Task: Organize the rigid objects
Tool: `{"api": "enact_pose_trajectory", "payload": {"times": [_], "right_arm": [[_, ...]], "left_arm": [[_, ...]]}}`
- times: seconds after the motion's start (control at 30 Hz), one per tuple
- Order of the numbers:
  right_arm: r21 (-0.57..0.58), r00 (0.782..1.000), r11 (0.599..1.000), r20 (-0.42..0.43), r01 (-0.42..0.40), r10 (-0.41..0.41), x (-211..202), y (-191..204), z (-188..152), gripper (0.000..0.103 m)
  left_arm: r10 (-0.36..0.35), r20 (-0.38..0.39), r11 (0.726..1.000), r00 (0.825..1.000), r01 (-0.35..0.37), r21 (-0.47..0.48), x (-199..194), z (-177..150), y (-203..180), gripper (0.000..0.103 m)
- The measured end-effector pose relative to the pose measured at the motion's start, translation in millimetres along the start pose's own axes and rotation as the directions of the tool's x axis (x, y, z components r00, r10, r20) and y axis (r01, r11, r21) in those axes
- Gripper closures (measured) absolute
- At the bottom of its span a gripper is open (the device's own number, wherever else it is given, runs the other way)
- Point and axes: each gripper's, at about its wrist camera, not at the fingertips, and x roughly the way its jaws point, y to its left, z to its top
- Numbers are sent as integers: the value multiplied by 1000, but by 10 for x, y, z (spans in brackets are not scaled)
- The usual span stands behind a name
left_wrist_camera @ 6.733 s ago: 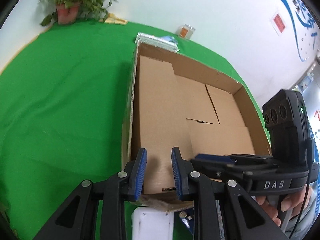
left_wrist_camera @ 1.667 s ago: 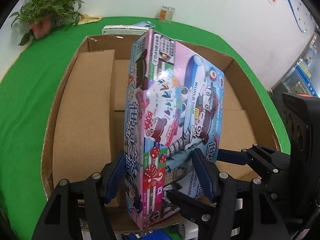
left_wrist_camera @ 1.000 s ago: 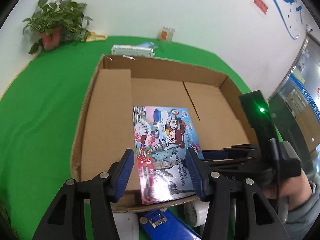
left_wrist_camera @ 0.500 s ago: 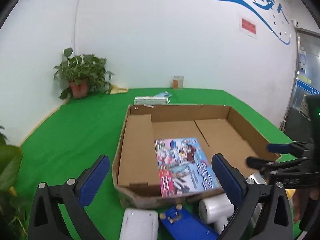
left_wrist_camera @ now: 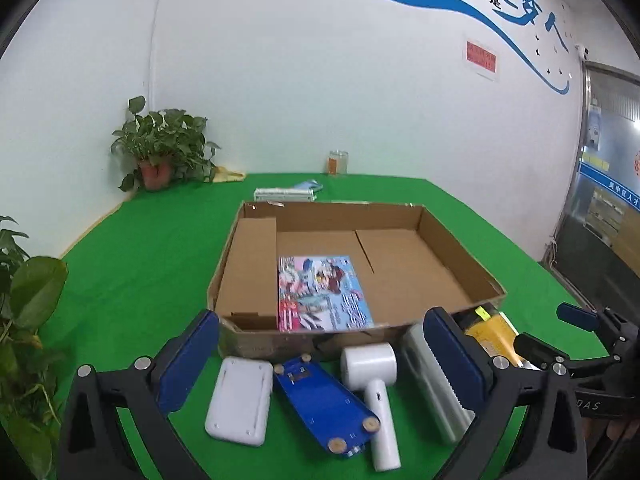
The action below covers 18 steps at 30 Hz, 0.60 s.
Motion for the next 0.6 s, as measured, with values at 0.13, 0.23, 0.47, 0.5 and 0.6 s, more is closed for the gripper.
{"api": "enact_pose_trajectory", "payload": {"times": [0.13, 0.23, 0.47, 0.5, 0.6], "right_arm": [[20, 1000, 1000, -5, -16, 16, -125, -28, -130, 6], [20, 1000, 999, -9, -29, 29, -176, -18, -212, 6], [20, 987, 987, -19, -162, 162, -202, -20, -445, 6], [33, 980, 980, -33, -197, 198, -178, -34, -503, 6], [127, 954, 954, -97, -271, 284, -5, -114, -633, 6]], "left_arm": [[-64, -55, 996, 996, 60, -59, -60, -164, -92, 0], [-67, -71, 997, 995, 64, -50, -101, -260, -196, 0], [-113, -126, 992, 986, 105, -64, -63, -418, -317, 0], [-144, -158, 988, 977, 134, -73, -3, -459, -321, 1], [-258, -222, 963, 940, 231, -138, 165, -550, -310, 1]]}}
